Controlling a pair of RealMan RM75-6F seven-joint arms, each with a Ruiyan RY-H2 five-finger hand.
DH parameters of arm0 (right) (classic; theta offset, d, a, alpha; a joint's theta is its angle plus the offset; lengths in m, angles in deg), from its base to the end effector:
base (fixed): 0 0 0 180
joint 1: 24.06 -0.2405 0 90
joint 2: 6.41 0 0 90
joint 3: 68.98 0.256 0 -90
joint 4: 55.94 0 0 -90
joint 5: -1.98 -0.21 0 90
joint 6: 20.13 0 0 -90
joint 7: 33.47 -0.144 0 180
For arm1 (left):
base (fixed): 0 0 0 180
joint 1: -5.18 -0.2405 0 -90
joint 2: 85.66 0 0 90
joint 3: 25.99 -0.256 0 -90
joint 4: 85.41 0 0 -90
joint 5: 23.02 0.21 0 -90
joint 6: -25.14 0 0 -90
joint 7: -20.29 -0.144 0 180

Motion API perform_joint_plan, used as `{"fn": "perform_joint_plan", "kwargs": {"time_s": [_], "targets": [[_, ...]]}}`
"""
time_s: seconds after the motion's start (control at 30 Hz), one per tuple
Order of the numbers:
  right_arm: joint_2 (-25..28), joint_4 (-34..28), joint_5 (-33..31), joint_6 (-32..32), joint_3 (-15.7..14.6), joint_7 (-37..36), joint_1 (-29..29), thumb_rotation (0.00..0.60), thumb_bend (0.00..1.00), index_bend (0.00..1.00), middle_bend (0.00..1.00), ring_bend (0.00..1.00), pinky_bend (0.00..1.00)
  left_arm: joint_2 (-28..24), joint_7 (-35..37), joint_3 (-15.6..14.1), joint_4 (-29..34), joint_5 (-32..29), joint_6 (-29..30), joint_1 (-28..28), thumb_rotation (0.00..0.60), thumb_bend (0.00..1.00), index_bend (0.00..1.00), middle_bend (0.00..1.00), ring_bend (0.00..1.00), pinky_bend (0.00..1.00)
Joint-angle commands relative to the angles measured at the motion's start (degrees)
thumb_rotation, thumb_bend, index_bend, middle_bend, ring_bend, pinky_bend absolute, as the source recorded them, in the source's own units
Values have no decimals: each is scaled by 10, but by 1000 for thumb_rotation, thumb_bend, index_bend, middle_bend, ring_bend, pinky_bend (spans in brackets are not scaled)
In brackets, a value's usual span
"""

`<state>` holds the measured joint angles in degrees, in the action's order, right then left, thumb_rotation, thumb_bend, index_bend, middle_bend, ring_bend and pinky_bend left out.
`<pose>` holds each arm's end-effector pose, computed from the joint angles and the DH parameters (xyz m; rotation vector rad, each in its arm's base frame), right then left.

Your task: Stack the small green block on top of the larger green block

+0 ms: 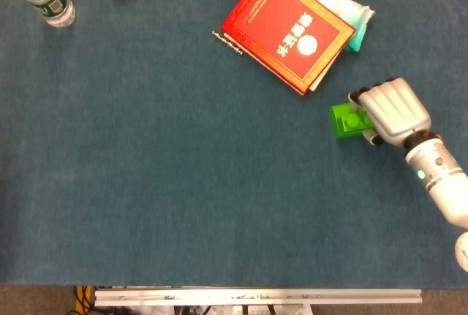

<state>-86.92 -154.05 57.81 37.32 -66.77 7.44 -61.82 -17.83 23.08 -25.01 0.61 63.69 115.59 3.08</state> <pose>-0.1900 -0.2885 0.0010 1.9788 -0.8238 0.5540 -0.3408 0.1349 0.1556 -1.2899 -0.9235 -0.8602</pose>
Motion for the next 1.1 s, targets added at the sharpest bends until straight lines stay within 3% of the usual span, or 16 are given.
{"fn": "perform_joint_plan", "kwargs": {"time_s": [0.03, 0.47, 0.57, 0.7, 0.8, 1.1], "targets": [[0, 0, -5, -5, 0, -4, -3, 600, 250, 615, 549, 512, 466, 0, -1, 0, 1, 0, 0, 0, 600, 239, 104, 58, 66, 31], [2, -1, -11, -8, -5, -7, -11, 600, 249, 611, 543, 510, 467, -1, -1, 0, 2, -1, 0, -1, 600, 240, 104, 58, 66, 31], [16, -16, 1, -18, -8, -31, -10, 600, 212, 488, 493, 456, 463, -1, -1, 0, 2, -1, 1, -1, 600, 239, 104, 58, 66, 31], [27, -22, 25, -20, -12, -57, -6, 600, 66, 220, 338, 286, 339, 0, -2, 0, 2, 1, 1, 0, 600, 239, 104, 58, 66, 31], [34, -26, 43, -16, -14, -71, -2, 600, 21, 99, 239, 194, 273, -1, -3, 0, 3, 1, 1, 0, 600, 239, 104, 58, 66, 31], [72, -51, 103, 31, -16, -99, 22, 600, 21, 78, 211, 157, 253, -2, -5, 1, 6, 1, 3, 0, 600, 240, 104, 58, 66, 31]]}}
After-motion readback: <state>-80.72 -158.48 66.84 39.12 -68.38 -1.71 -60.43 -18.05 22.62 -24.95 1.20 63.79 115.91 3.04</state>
